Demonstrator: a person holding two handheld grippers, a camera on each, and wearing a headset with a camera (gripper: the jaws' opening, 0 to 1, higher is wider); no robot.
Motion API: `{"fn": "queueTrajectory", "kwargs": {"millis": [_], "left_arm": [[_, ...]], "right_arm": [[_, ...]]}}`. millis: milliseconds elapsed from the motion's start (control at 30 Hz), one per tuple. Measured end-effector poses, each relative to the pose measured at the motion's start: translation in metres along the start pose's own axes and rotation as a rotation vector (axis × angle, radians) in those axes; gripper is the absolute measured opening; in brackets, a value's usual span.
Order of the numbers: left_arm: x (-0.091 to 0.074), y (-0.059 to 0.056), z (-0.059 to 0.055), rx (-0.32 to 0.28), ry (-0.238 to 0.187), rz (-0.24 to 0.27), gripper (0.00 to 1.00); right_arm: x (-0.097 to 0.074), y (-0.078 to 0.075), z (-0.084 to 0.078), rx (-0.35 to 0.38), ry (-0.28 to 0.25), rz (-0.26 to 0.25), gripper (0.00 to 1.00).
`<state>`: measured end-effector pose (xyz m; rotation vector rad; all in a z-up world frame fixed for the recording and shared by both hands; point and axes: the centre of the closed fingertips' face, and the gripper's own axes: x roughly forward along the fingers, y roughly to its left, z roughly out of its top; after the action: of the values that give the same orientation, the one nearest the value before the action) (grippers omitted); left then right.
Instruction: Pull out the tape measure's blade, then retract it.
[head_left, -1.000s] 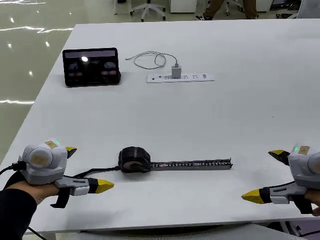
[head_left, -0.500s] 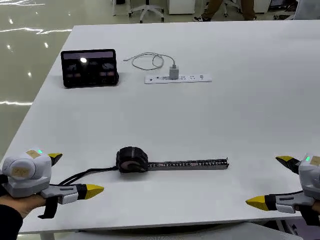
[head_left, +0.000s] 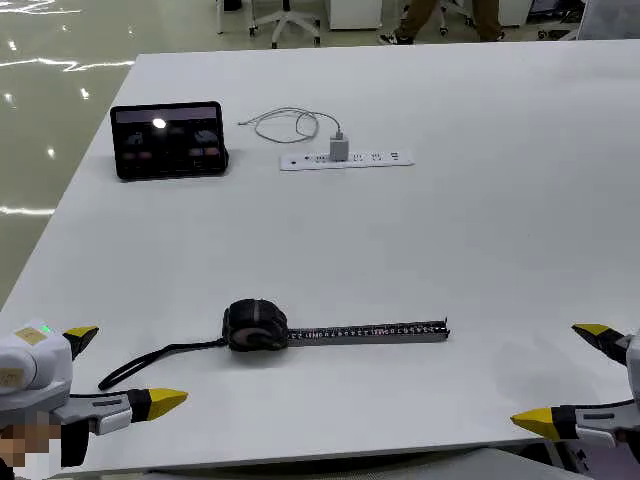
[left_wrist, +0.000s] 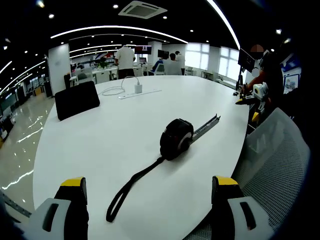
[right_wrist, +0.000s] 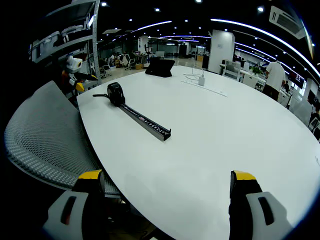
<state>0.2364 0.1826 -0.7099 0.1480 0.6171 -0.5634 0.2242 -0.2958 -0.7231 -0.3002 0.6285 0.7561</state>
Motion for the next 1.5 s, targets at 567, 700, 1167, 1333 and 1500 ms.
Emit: {"fn": "queueTrajectory", "kwargs": {"millis": [567, 700, 1167, 1333, 1500], "left_arm": [[-0.003, 0.006, -0.001, 0.005, 0.011, 0.009, 1.00], [-0.003, 0.006, 0.000, -0.011, 0.013, 0.010, 1.00], [0.027, -0.028, 0.038, -0.024, 0.041, -0.025, 1.00], [0.043, -0.045, 0.048, -0.124, 0.062, 0.001, 1.00], [0.060, -0.058, 0.057, -0.055, 0.072, 0.038, 1.00]], "right_arm": [[-0.001, 0.006, 0.000, -0.007, 0.007, 0.005, 1.00], [0.000, 0.003, -0.001, -0.006, 0.013, 0.003, 1.00], [0.002, 0.001, 0.013, -0.064, 0.027, 0.014, 1.00], [0.006, 0.001, 0.019, -0.093, 0.040, 0.032, 1.00], [0.010, -0.001, 0.030, -0.139, 0.034, 0.025, 1.00]]}}
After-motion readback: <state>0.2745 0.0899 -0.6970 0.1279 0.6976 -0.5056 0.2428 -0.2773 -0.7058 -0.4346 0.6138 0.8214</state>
